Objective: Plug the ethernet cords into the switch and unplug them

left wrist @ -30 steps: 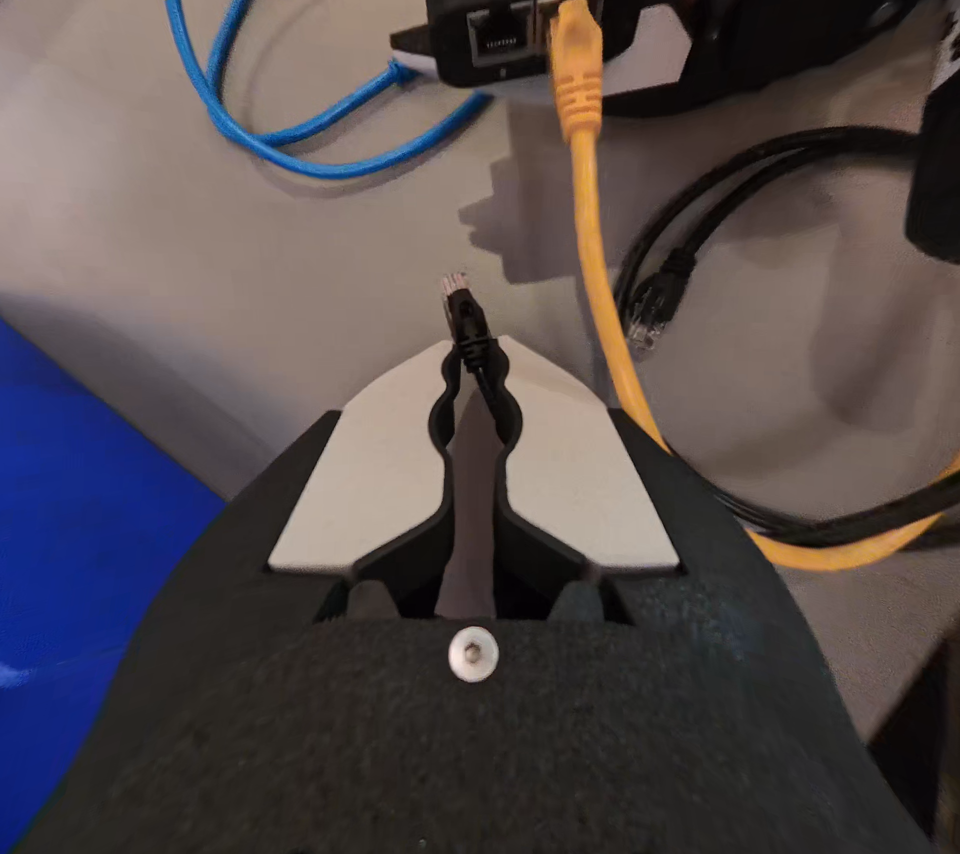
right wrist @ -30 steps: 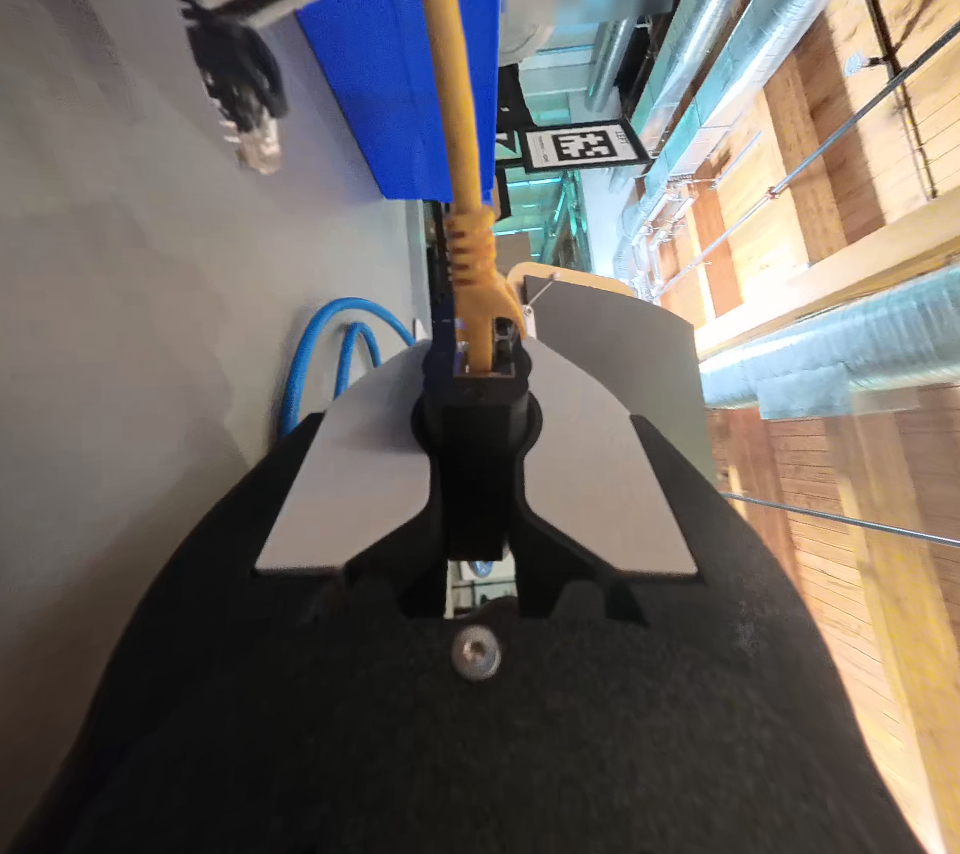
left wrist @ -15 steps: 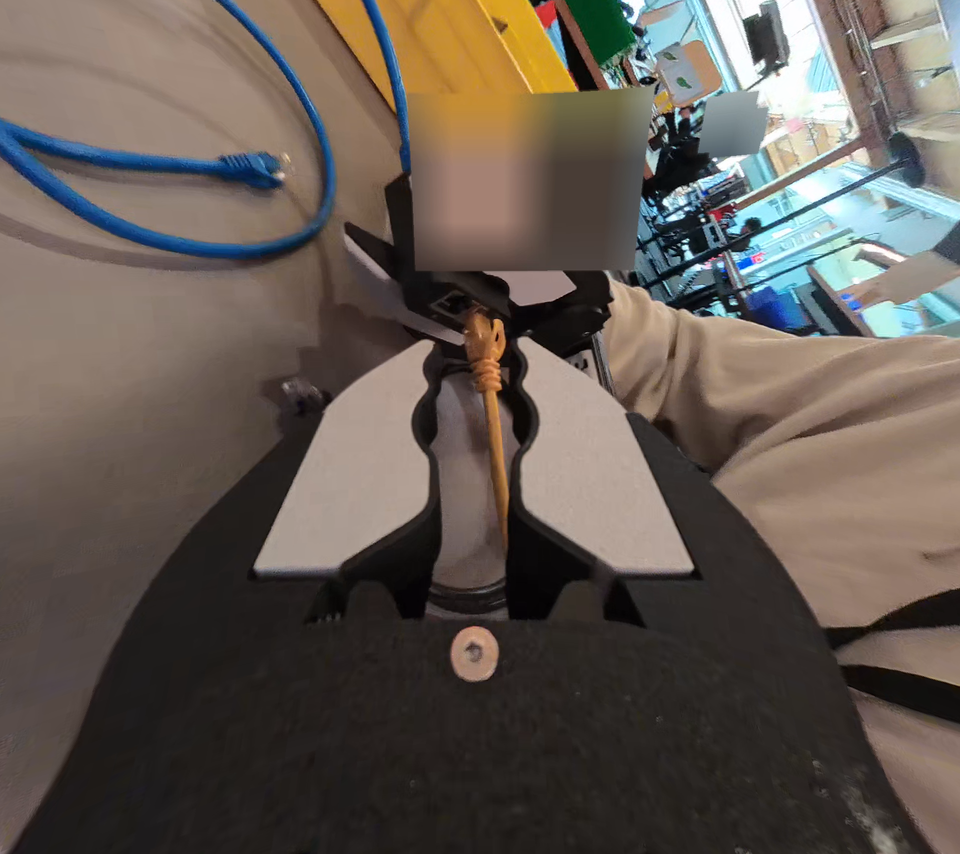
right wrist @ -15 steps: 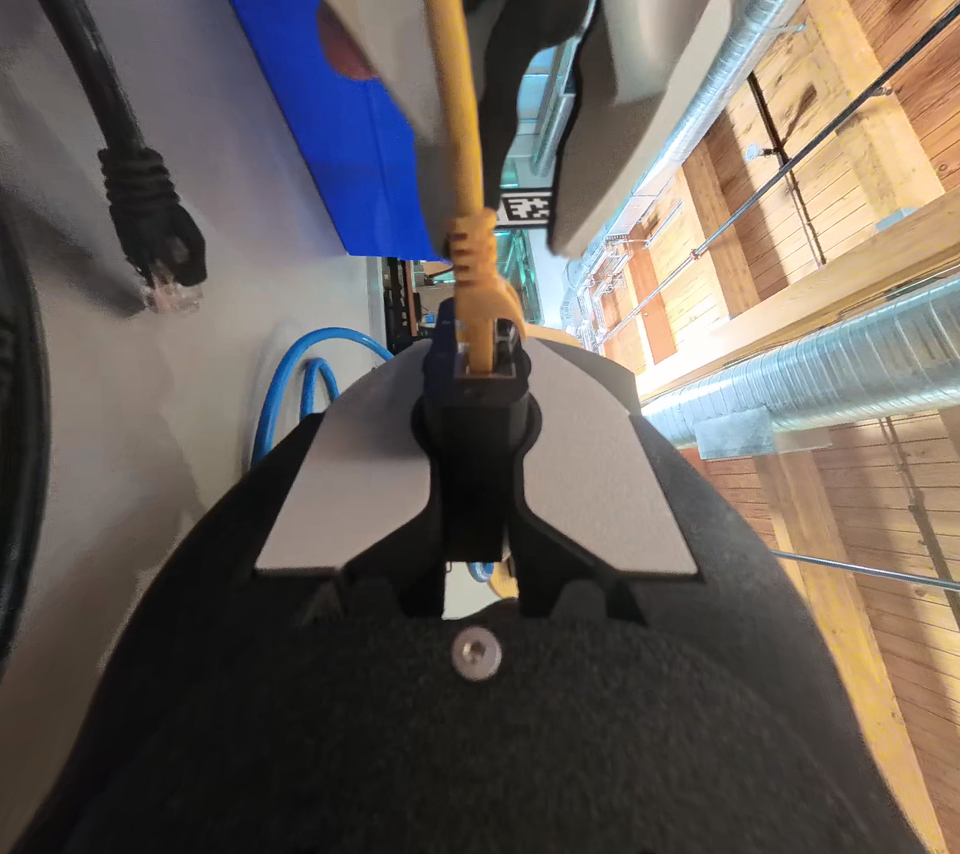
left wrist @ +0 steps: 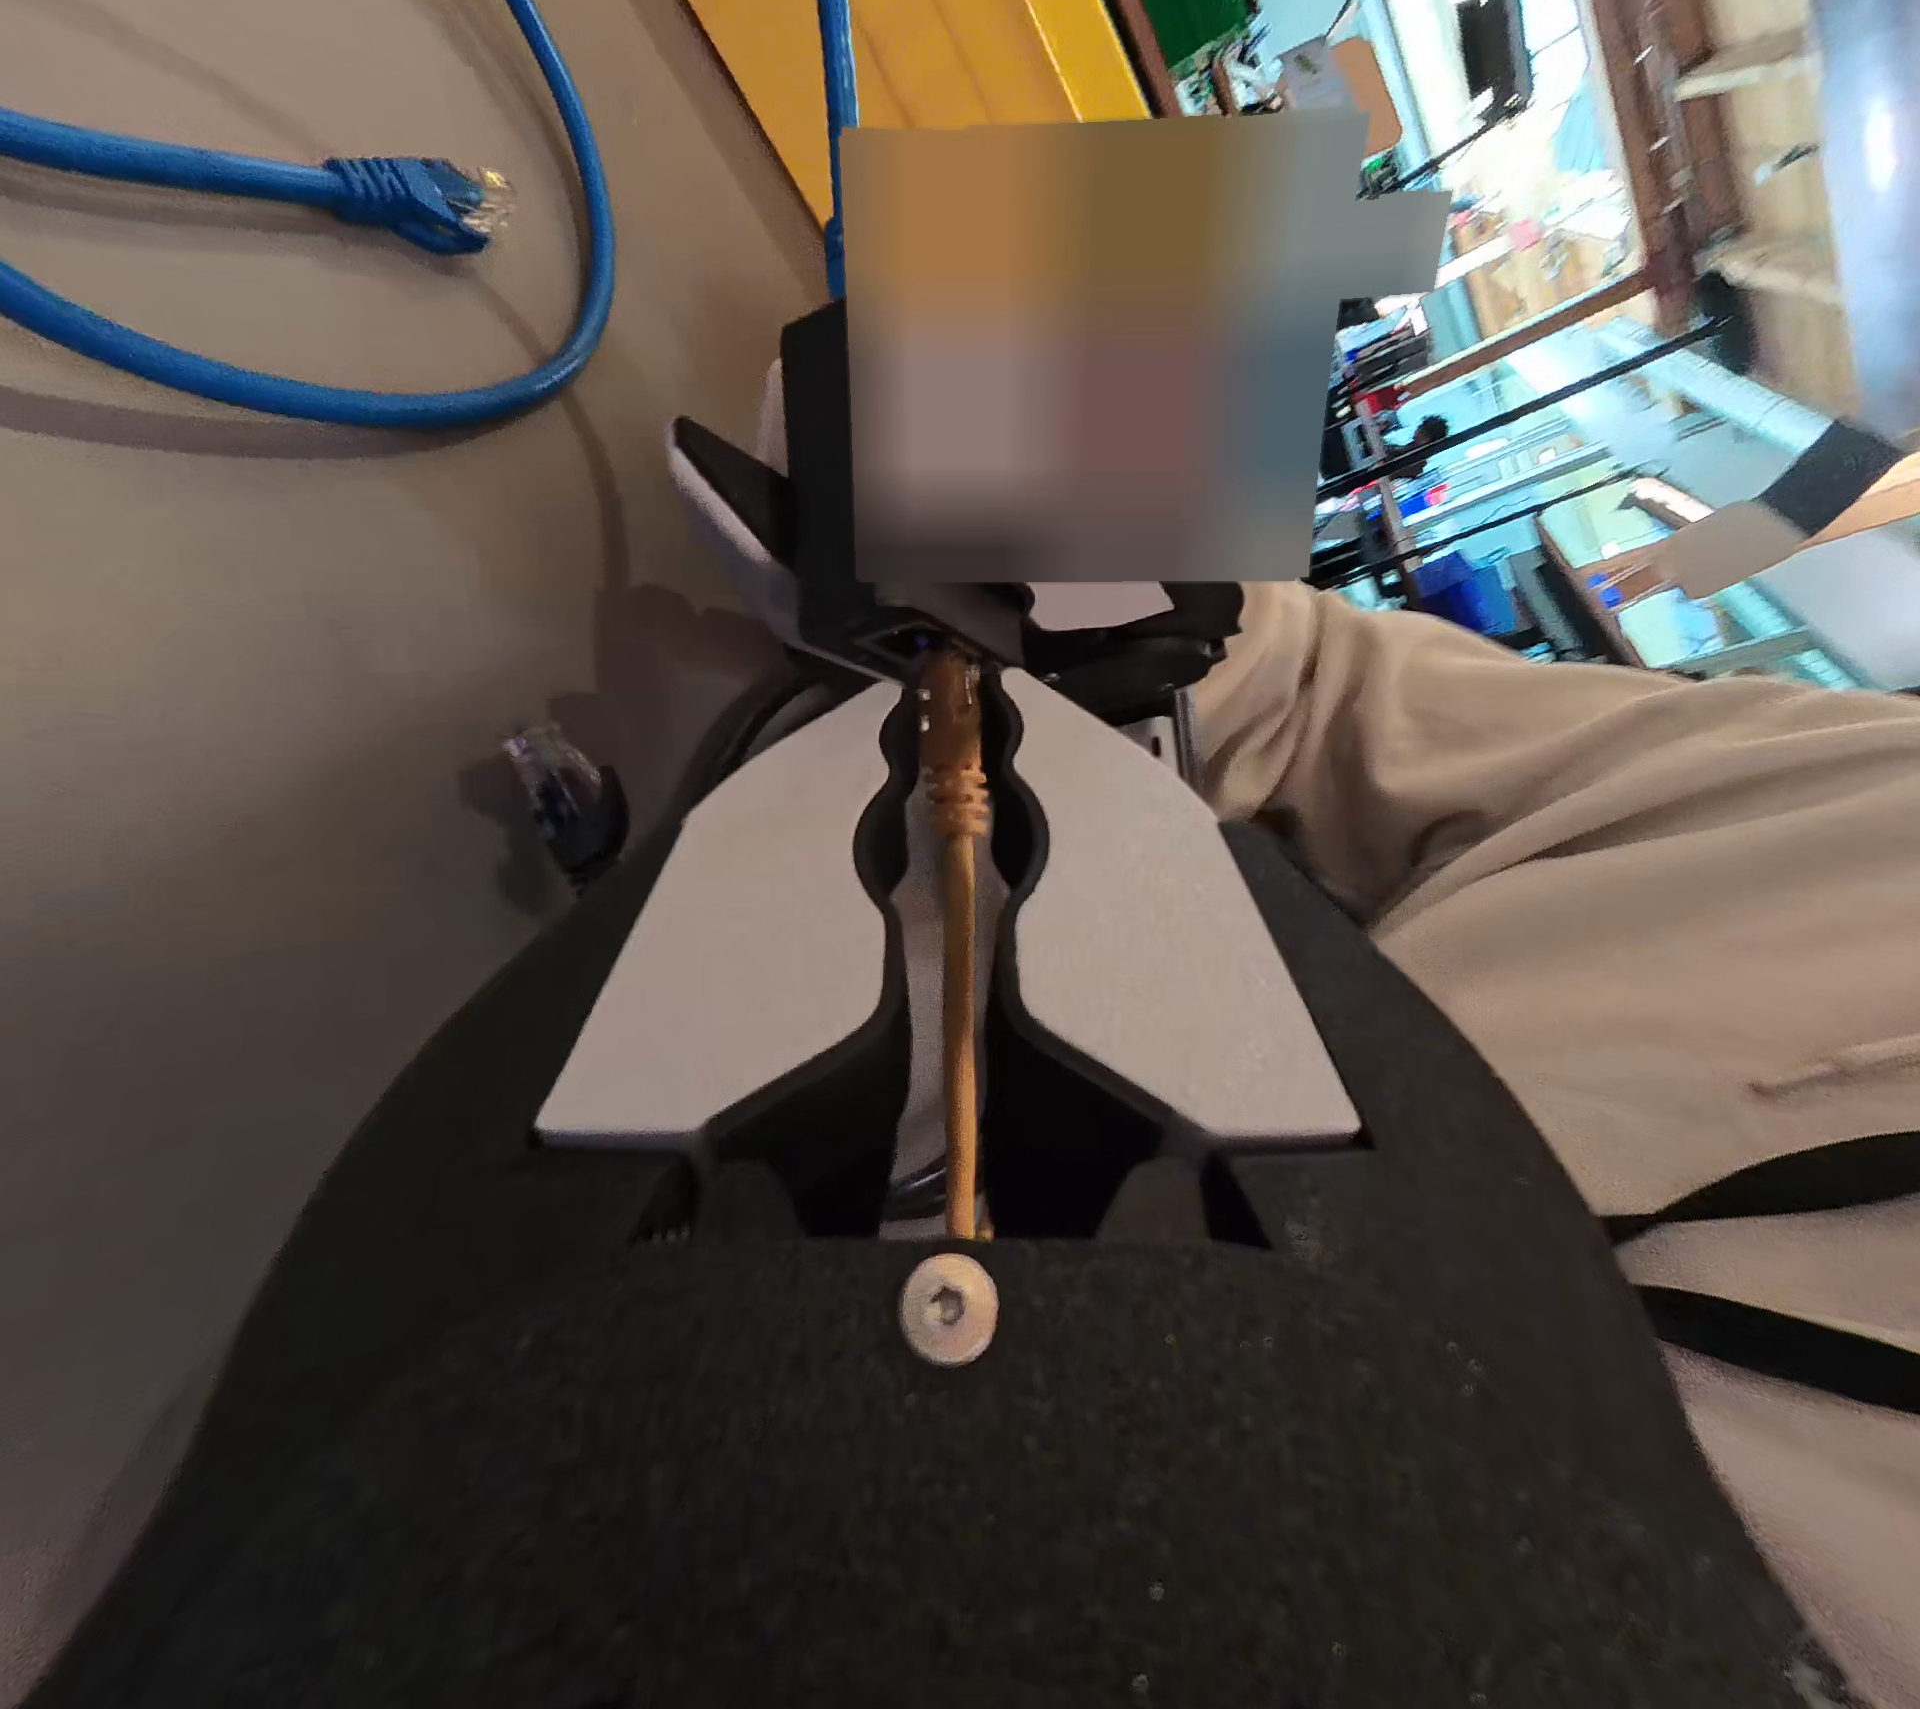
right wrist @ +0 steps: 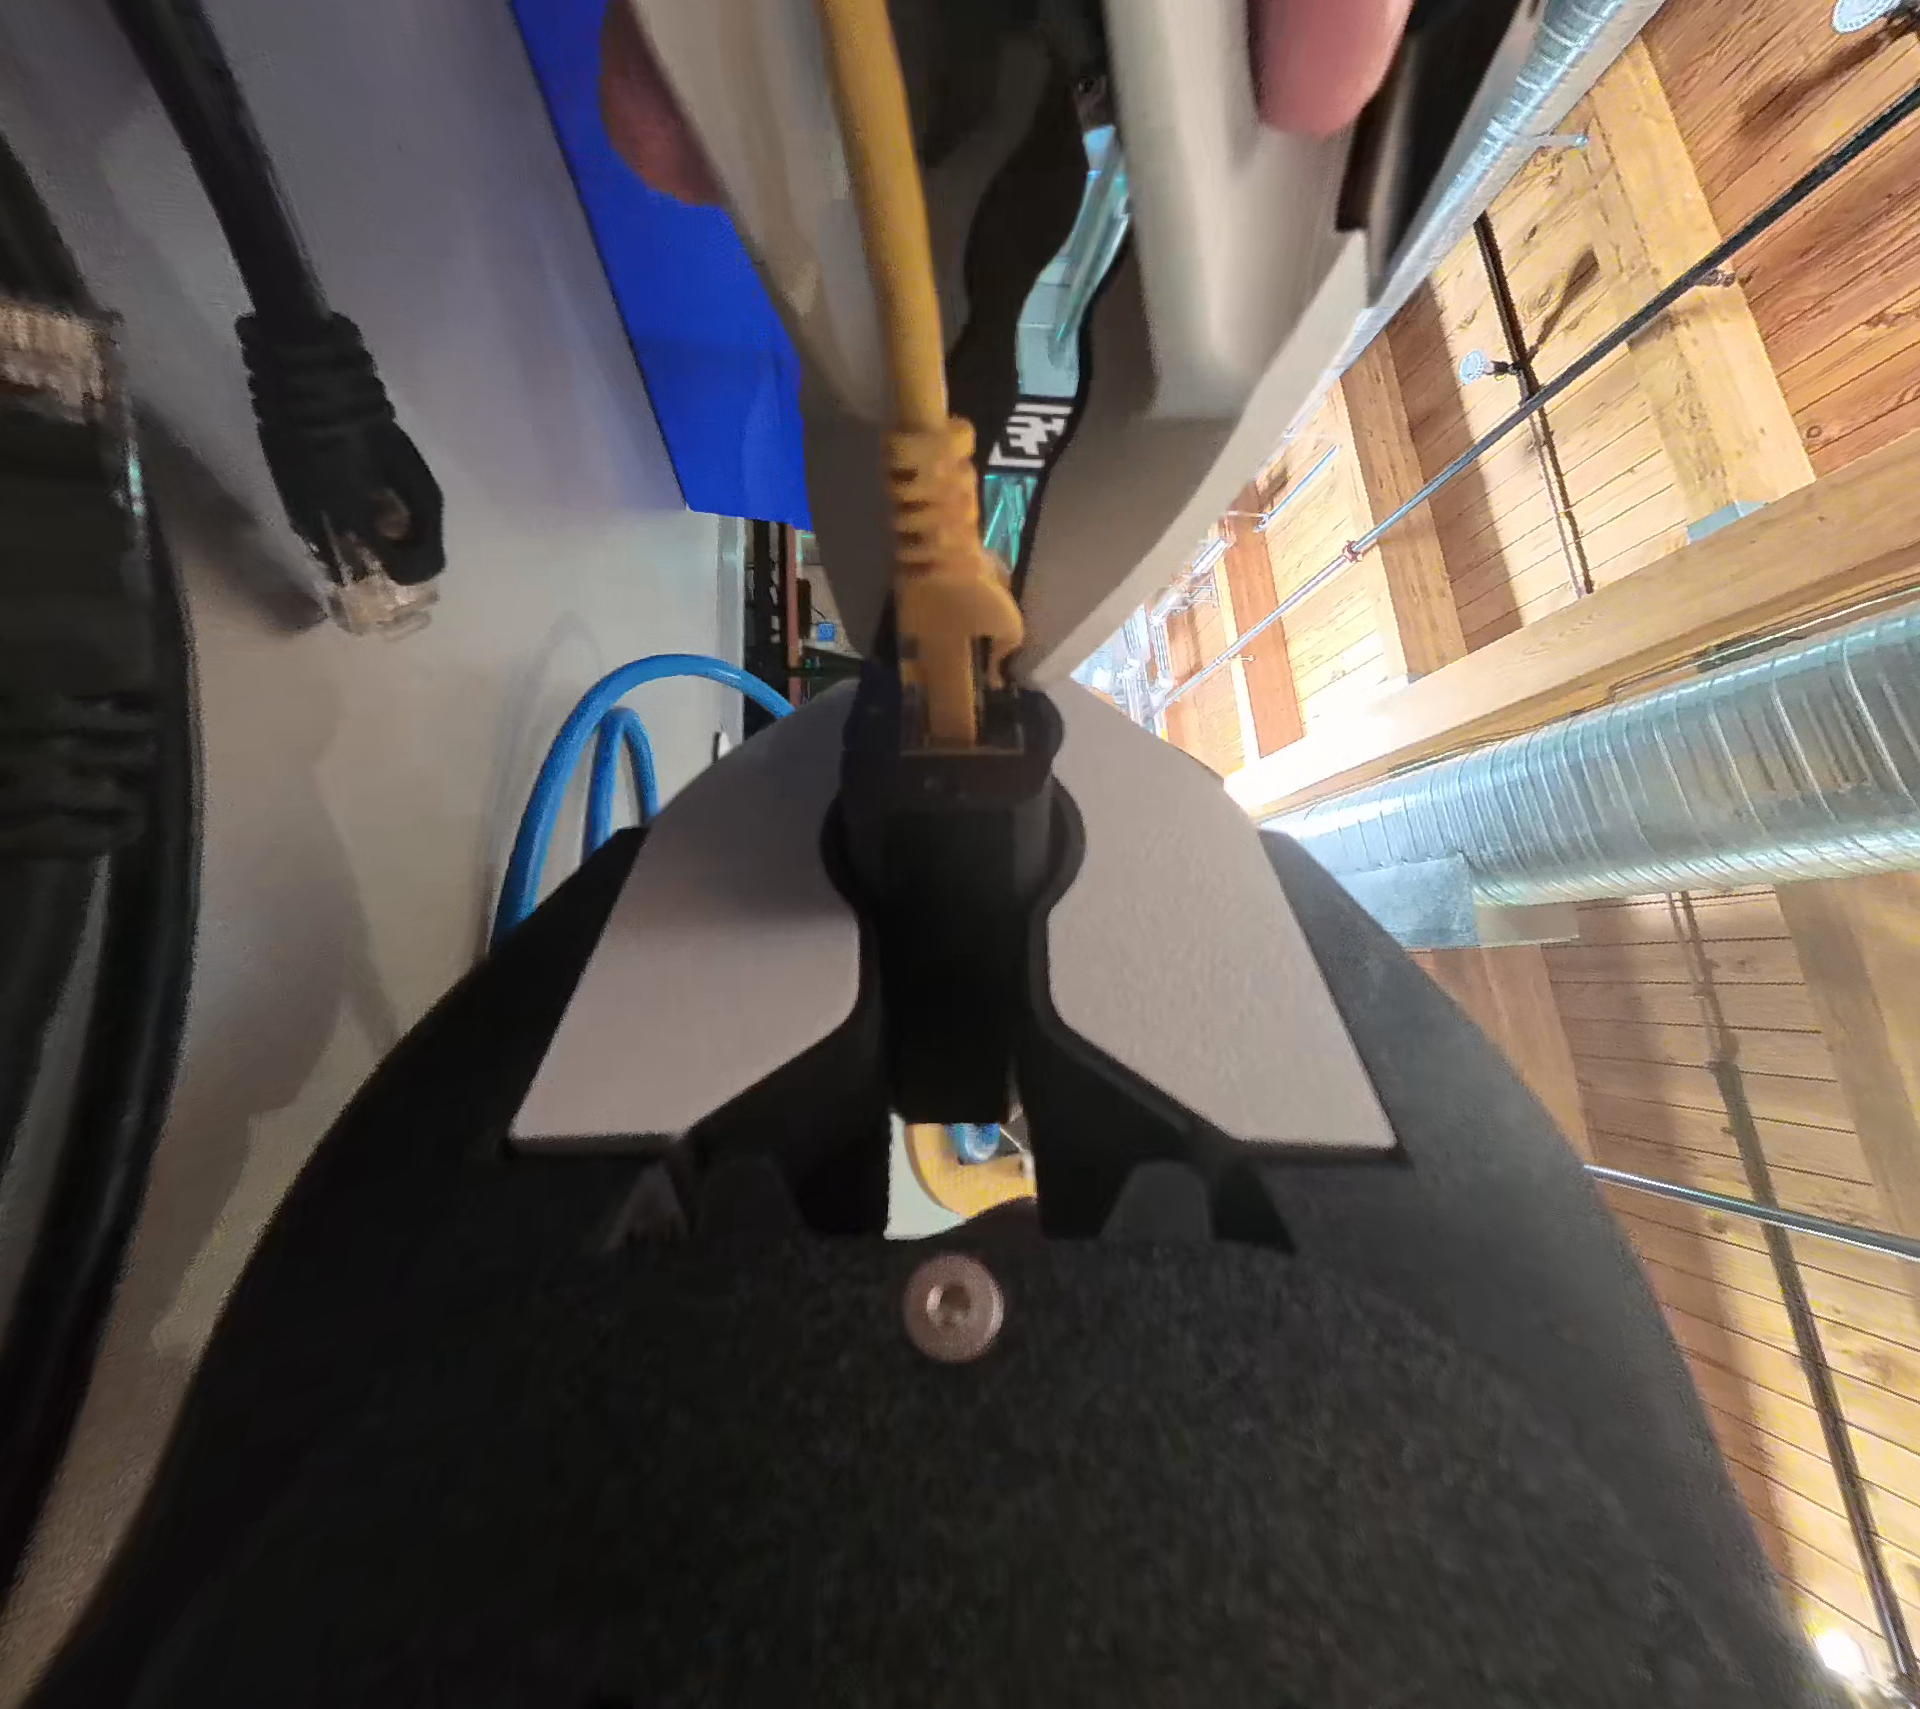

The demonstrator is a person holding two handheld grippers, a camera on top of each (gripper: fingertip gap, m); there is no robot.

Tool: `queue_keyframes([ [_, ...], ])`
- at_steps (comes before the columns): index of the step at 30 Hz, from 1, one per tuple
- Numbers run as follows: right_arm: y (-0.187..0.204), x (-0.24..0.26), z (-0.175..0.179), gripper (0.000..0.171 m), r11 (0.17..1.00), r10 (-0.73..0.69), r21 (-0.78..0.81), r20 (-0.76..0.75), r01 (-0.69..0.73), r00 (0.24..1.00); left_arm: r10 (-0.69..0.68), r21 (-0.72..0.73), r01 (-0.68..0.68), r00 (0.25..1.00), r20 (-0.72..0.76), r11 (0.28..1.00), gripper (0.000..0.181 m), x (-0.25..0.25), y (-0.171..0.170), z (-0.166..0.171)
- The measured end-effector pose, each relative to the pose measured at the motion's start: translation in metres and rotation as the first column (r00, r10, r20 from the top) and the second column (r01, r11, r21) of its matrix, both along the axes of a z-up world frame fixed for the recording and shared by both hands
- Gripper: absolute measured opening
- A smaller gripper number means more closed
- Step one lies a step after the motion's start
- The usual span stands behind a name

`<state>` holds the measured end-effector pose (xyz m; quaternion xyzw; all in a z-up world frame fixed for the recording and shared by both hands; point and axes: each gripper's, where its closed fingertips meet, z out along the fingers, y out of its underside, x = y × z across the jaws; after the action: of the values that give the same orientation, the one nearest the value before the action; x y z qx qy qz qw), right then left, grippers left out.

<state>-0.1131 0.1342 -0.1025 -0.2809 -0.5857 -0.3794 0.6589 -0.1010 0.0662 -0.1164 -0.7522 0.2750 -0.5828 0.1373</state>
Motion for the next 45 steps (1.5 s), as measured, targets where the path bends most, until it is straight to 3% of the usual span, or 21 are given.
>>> queue_keyframes([
  [11, 0.006, 0.005, 0.000, 0.026, 0.998, -0.039, -0.052, -0.045, 0.037, 0.998, 0.030, 0.295, 0.004, 0.994, -0.109, 0.955, 0.010, 0.001, 0.005, 0.003],
  [14, 0.009, 0.006, 0.001, 0.026, 0.995, -0.041, -0.092, -0.064, 0.035, 0.997, 0.093, 0.497, -0.029, 0.990, -0.104, 0.867, 0.005, -0.002, 0.012, 0.016],
  [15, 0.011, 0.008, -0.001, 0.026, 0.995, -0.050, -0.092, -0.057, 0.045, 0.997, 0.118, 0.570, -0.030, 0.986, -0.118, 0.821, 0.015, -0.004, 0.014, 0.019],
  [19, 0.013, 0.011, -0.008, 0.026, 0.991, -0.063, -0.118, -0.047, 0.057, 0.997, 0.136, 0.745, 0.103, 0.958, -0.253, 0.659, 0.019, -0.010, 0.005, 0.007],
  [24, 0.013, 0.008, -0.009, 0.025, 0.990, -0.067, -0.126, -0.053, 0.060, 0.996, 0.181, 0.795, 0.160, 0.930, -0.320, 0.585, 0.011, -0.010, 0.009, -0.004],
  [31, 0.017, 0.009, -0.017, 0.026, 0.987, -0.078, -0.142, -0.031, 0.073, 0.996, 0.239, 0.808, 0.211, 0.888, -0.394, 0.550, 0.010, -0.011, 0.016, -0.012],
  [38, 0.014, 0.002, -0.019, 0.027, 0.986, -0.069, -0.158, -0.067, 0.058, 0.995, 0.246, 0.774, 0.210, 0.870, -0.426, 0.598, 0.010, -0.019, 0.012, -0.009],
  [41, 0.051, 0.052, -0.043, 0.027, 0.928, -0.284, -0.255, -0.014, 0.271, 0.959, 0.224, 0.768, 0.168, 0.899, -0.377, 0.618, 0.010, -0.027, 0.003, 0.009],
  [43, 0.038, 0.046, -0.013, 0.026, 0.967, -0.192, -0.197, -0.162, 0.159, 0.968, 0.291, 0.819, 0.190, 0.872, -0.395, 0.541, 0.010, -0.036, 0.010, 0.014],
  [45, 0.036, 0.038, -0.016, 0.027, 0.957, -0.215, -0.230, -0.155, 0.176, 0.964, 0.288, 0.787, 0.231, 0.842, -0.456, 0.571, 0.010, -0.040, 0.020, -0.007],
])
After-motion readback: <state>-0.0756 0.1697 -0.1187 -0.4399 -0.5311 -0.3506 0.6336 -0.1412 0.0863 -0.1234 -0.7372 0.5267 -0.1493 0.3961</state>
